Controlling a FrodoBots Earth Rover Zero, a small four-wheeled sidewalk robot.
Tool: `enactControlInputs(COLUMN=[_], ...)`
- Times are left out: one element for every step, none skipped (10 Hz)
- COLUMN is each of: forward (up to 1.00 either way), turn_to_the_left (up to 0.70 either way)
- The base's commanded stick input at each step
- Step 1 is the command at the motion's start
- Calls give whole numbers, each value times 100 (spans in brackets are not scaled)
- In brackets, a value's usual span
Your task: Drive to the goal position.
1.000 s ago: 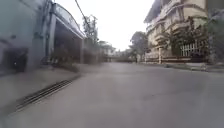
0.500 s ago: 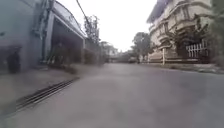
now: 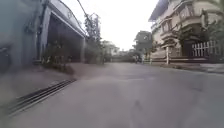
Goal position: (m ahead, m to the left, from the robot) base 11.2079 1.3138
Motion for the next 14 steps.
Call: enactControlInputs(forward=[100, 100, 100, 100, 100, 100, 100, 100, 100, 100, 100, 100, 100, 100], turn_to_the_left=[0, 0, 0, 0, 0, 0, 0, 0, 0, 0, 0, 0, 0, 0])
